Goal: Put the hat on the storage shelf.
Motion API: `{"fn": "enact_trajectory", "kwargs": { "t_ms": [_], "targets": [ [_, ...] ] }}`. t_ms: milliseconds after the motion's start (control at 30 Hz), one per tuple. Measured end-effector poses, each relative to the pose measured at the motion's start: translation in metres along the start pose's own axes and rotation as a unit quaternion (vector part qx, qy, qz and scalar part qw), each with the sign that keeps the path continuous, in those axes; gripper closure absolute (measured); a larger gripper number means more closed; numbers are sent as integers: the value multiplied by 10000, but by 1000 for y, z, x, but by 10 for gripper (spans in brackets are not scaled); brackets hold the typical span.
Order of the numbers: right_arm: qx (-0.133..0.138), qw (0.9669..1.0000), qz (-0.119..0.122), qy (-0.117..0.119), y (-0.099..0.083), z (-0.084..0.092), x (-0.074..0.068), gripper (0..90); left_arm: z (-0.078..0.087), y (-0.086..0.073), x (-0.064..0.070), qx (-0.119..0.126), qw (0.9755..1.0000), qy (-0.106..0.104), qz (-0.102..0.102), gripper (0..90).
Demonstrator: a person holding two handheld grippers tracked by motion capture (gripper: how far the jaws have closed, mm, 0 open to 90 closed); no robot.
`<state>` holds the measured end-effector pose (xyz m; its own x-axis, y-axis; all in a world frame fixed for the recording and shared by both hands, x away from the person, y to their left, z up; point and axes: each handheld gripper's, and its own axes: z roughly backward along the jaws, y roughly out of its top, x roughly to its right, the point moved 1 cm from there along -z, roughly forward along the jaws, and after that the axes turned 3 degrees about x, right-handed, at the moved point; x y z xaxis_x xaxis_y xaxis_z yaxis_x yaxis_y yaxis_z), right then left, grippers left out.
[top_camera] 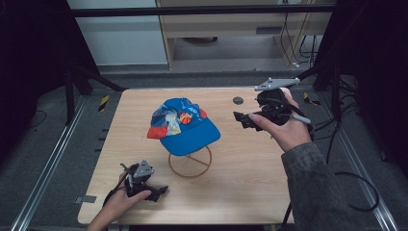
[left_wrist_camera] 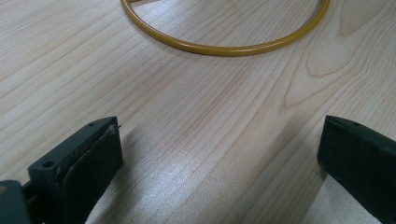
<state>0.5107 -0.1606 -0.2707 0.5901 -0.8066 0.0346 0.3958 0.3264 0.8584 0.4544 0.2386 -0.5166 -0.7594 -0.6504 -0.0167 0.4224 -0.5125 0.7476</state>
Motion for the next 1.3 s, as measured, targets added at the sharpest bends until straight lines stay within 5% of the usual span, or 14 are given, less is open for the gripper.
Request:
{"fn": "enact_trajectory", "kwargs": {
  "t_ms": [633,1300],
  "targets": [
    [32,9995,-284,-152,-42,8,19,49,0,0,1,2,10000,7,24,0],
    [-290,9978,-514,-312,-99,-5,30,84,0,0,0,-21,10000,8,-9,0]
  ]
}}
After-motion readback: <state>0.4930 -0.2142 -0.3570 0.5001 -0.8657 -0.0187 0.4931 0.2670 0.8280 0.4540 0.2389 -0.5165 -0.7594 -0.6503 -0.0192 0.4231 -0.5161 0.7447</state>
